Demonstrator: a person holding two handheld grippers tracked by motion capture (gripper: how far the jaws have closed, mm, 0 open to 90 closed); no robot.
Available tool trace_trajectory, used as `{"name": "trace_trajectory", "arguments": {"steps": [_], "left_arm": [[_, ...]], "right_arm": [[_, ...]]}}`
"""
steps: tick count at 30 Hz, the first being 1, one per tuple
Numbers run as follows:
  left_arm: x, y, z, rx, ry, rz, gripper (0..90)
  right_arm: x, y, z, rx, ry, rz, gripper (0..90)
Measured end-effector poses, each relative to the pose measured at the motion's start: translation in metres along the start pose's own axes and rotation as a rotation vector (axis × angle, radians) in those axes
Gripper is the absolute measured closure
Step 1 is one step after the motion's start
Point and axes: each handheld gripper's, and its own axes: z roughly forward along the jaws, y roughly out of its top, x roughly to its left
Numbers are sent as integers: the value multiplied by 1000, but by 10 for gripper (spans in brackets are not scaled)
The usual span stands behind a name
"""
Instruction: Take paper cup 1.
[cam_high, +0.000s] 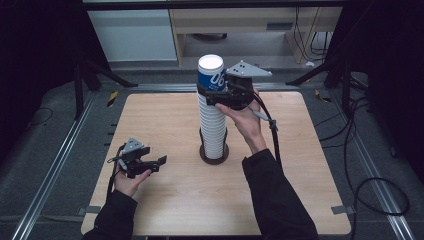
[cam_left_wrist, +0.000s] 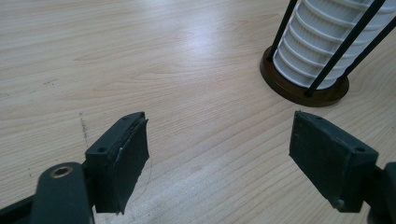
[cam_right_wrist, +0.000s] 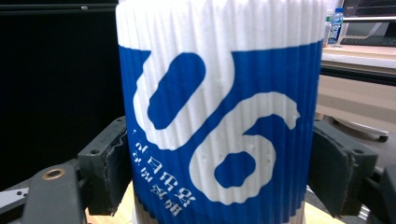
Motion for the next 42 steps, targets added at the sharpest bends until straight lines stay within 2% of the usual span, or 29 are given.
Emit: {"name": "trace_trajectory", "arguments": {"steps": [3, 11, 14, 18, 23, 29, 35, 41, 42], "left_arm": [[0, 0, 0, 1, 0, -1, 189], [0, 0, 0, 2, 0, 0, 189], [1, 0, 0, 3, 0, -4, 187], [0, 0, 0, 0, -2, -3, 186], [1, 0, 0, 1, -1, -5, 185], [1, 0, 0, 1, -2, -4, 183], [1, 0, -1, -3, -2, -6, 183], [1, 0, -1, -4, 0, -7, 183], [1, 0, -2, -7, -1, -7, 183]], "right_arm": [[0, 4, -3, -22, 3, 0, 193], [1, 14, -4, -24, 13, -6, 203], [1, 22, -5, -40, 23, -5, 205], [0, 31, -6, -53, 7, -18, 205], [0, 39, -9, -76, 11, -15, 205], [1, 53, -14, -104, 9, -33, 204], [0, 62, -23, -140, 12, -28, 204], [-6, 65, -40, -158, -6, -37, 203], [-8, 65, -48, -154, -20, -51, 204]]}}
